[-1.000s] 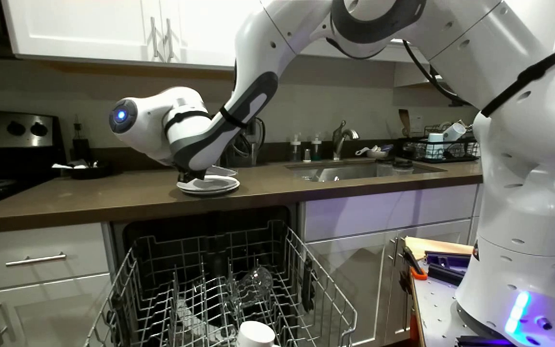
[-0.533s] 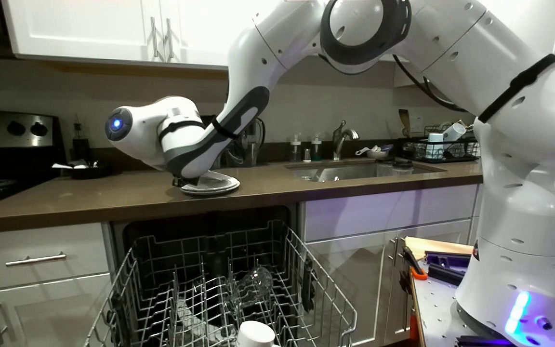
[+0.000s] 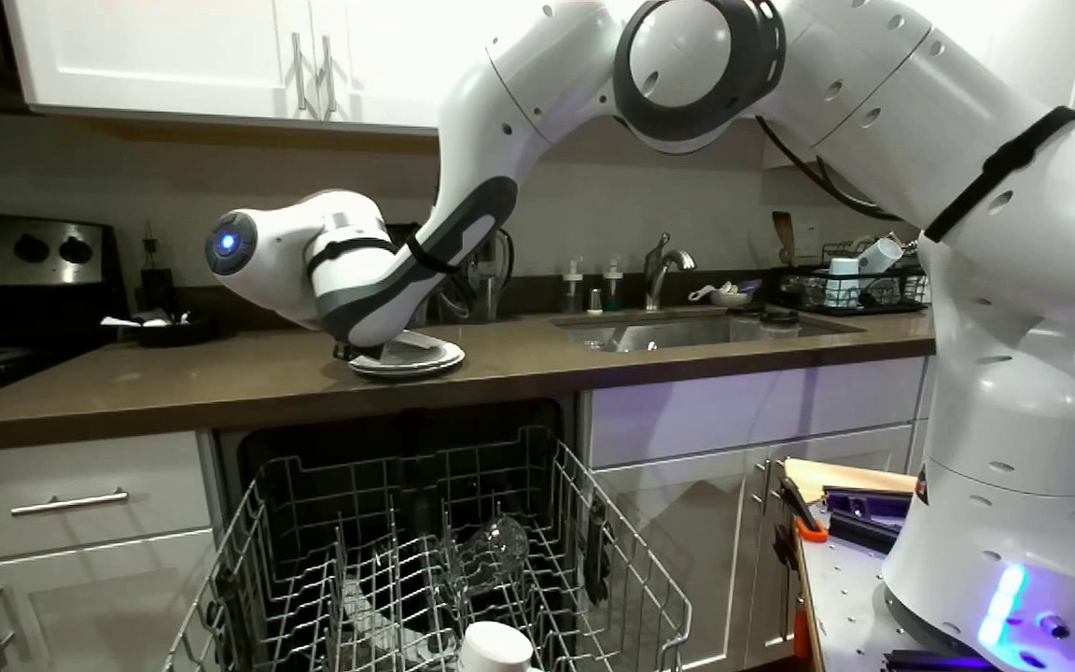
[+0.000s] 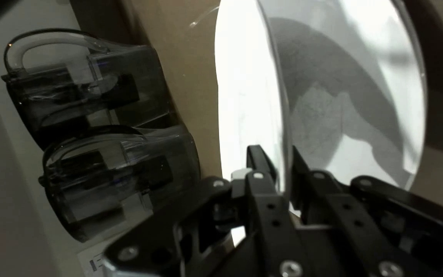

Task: Pick up the plate from the plate holder and put it on top of other the plates on the kitchen base top

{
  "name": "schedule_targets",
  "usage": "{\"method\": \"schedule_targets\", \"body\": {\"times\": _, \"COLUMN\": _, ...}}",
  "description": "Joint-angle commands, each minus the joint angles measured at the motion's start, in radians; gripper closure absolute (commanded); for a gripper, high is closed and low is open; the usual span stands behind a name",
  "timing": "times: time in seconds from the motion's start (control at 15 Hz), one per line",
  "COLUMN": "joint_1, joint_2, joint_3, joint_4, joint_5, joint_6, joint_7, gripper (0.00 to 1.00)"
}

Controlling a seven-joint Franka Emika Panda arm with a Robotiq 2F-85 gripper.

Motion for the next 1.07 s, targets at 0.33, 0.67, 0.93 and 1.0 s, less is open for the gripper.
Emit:
{"method": "schedule_targets", "body": {"times": 0.33, "joint_1": -0.006, "joint_2": 0.018, "joint_3": -0.010, "joint_4": 0.034, "joint_5": 0.021, "joint_6": -0.014, "joint_7": -0.064, "gripper": 0.93}}
{"method": "schedule_targets", "body": {"times": 0.67, "joint_1": -0.002, "joint_2": 0.018, "joint_3": -0.010, "joint_4": 0.023, "joint_5": 0.022, "joint_6": -0.023, "joint_7": -0.091, "gripper": 0.93}}
{"method": "schedule_targets", "body": {"times": 0.93, "joint_1": -0.005, "joint_2": 0.009, "joint_3": -0.001, "joint_4": 0.010, "joint_5": 0.037, "joint_6": -0.023, "joint_7": -0.133, "gripper": 0.74}}
{"method": "schedule_targets", "body": {"times": 1.0, "joint_1": -0.004, "joint_2": 0.009, "joint_3": 0.000, "joint_4": 0.007, "joint_5": 0.046, "joint_6": -0.024, "joint_7": -0.138, "gripper": 0.70}}
